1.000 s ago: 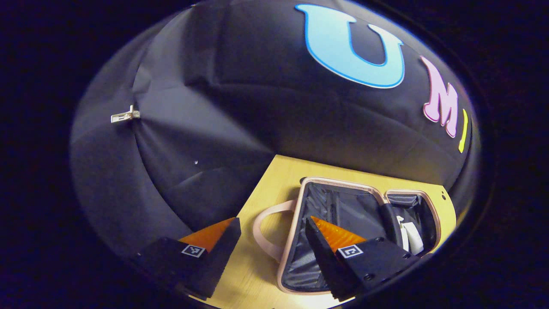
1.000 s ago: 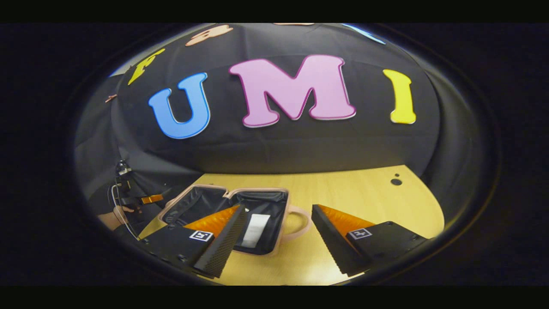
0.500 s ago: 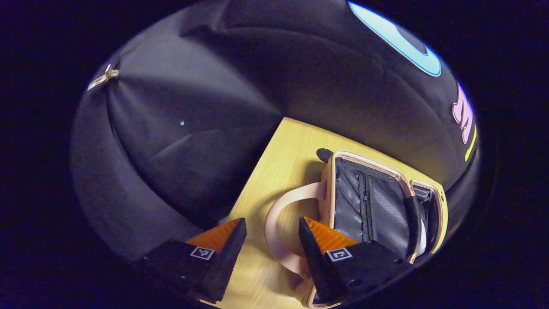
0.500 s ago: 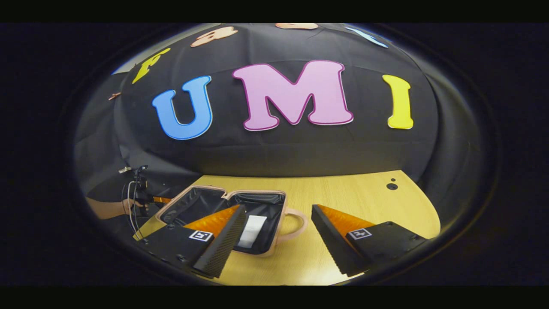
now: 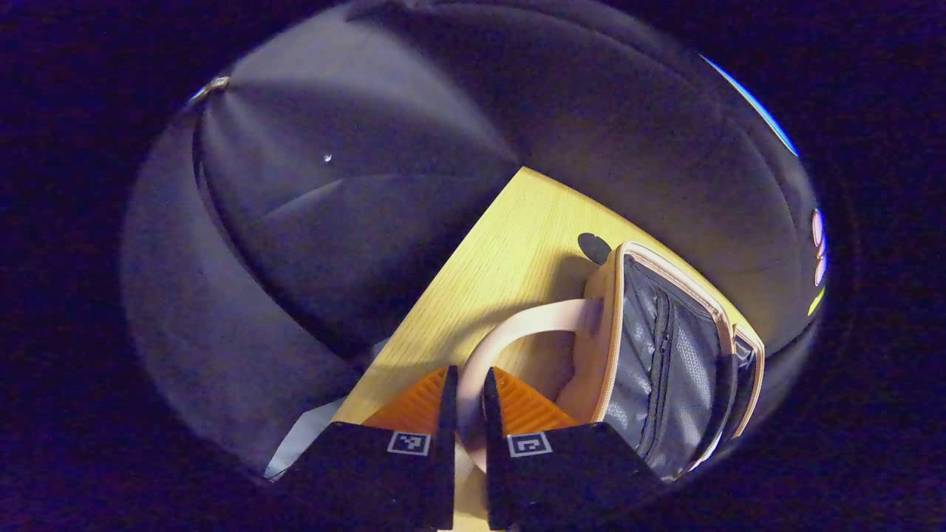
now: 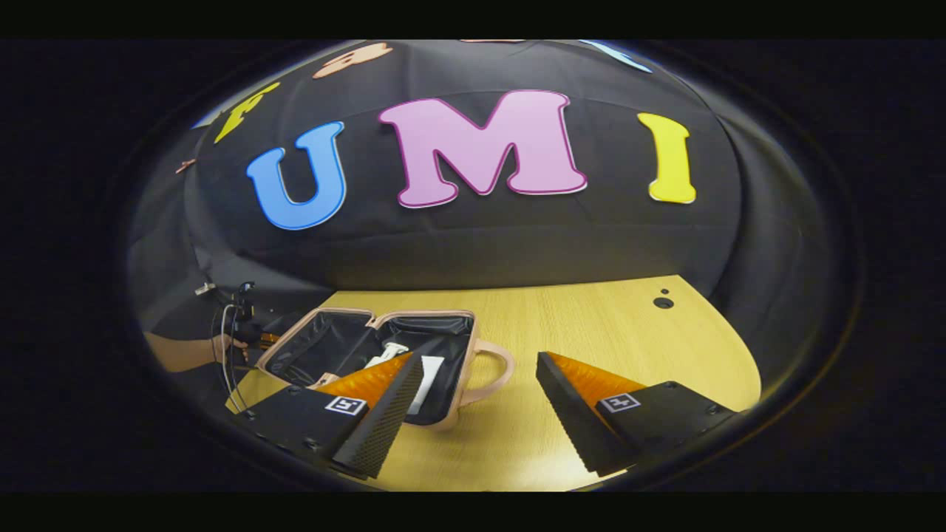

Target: First open the suitcase, pack the skin care products into it, and then close the suitcase.

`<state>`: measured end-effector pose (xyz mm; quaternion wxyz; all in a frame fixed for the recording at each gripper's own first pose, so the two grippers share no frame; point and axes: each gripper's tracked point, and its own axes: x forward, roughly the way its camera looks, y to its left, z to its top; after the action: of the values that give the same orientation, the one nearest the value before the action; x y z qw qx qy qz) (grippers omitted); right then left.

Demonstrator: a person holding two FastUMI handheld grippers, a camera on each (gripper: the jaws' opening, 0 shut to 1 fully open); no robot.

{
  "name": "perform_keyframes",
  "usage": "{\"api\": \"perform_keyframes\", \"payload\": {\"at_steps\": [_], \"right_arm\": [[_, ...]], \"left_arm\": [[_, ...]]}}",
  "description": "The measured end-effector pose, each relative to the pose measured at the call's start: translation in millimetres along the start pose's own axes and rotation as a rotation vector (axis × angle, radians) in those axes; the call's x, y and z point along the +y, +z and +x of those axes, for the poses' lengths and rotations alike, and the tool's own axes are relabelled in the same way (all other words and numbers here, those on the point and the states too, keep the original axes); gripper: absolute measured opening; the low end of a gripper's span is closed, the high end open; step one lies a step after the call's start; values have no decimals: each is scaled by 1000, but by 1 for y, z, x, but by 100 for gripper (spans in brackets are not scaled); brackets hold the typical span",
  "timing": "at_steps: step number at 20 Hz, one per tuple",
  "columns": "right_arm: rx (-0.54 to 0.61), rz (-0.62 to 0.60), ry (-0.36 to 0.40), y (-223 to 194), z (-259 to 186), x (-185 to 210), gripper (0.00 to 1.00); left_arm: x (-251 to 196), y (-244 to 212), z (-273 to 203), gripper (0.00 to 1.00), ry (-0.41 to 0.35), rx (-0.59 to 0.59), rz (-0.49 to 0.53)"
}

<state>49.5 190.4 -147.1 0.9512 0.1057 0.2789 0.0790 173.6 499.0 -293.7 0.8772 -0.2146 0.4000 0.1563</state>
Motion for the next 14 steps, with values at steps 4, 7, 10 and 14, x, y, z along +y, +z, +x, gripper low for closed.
{"api": "perform_keyframes", "payload": {"at_steps": [4, 7, 10, 14], "right_arm": [[-23, 45, -14, 2, -5, -7, 98], [-44, 19, -14, 6, -13, -7, 98], [-63, 6, -13, 12, -24, -6, 98], [-68, -26, -27, 10, -39, -13, 98]], "left_arm": [[-16, 28, -31, 14, -48, -97, -31], [-32, 49, -75, 9, -90, -193, 29], [-71, 62, -128, 8, -170, -263, 70], [-134, 67, -206, 6, -260, -367, 163]]}}
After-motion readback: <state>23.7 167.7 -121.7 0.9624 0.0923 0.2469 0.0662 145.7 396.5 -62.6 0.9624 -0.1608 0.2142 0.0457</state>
